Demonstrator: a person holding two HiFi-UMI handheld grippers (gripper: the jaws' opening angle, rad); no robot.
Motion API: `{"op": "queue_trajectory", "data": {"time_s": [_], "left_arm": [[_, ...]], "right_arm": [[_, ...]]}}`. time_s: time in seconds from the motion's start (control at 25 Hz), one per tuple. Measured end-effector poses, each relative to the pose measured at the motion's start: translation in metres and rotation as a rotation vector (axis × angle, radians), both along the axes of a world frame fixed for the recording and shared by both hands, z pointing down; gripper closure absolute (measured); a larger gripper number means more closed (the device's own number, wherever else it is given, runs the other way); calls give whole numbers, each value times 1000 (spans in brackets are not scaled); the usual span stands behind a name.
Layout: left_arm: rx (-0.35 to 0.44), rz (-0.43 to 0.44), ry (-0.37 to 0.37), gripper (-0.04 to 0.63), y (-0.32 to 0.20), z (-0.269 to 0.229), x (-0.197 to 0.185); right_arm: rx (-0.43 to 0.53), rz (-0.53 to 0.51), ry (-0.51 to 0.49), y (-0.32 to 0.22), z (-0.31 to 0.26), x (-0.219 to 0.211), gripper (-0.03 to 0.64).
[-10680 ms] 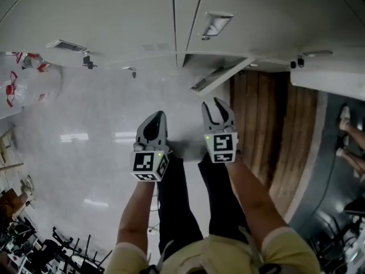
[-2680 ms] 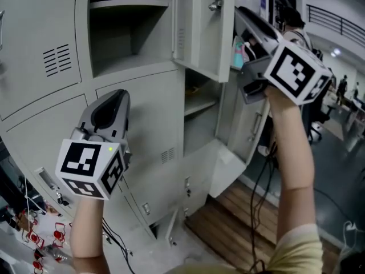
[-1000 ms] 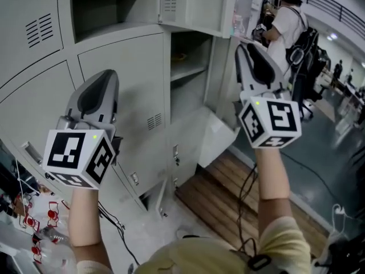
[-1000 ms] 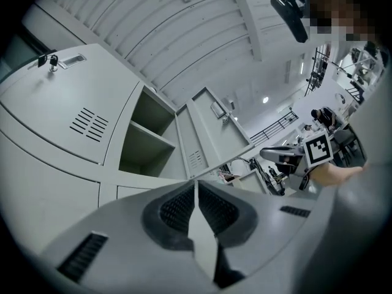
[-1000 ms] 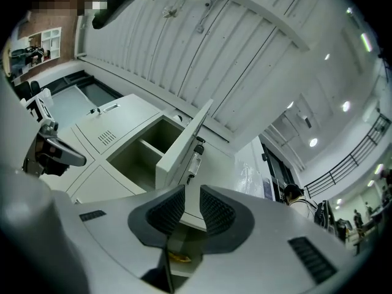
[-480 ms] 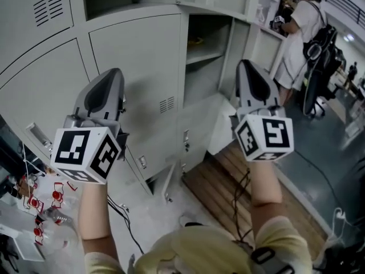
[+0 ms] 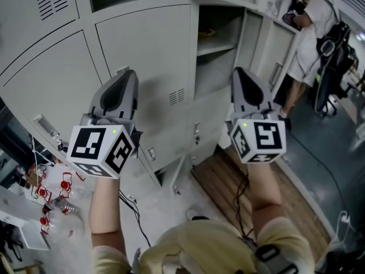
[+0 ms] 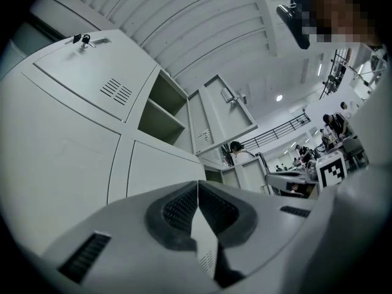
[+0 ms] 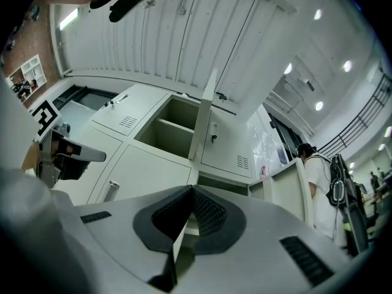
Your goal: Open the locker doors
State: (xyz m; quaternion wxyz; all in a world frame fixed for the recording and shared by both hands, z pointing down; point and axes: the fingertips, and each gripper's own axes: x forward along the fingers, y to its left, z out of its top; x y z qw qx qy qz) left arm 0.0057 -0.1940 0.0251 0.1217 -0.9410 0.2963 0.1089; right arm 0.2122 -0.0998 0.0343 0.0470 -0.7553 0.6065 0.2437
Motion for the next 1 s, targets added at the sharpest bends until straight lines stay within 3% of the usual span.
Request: {"op": "queue_trajectory", "data": {"time_s": [1.0], "left_arm": [[-28, -20, 25, 592, -9, 12, -23]], "right_arm": [[-6, 7, -50, -11, 15, -4, 612]]}}
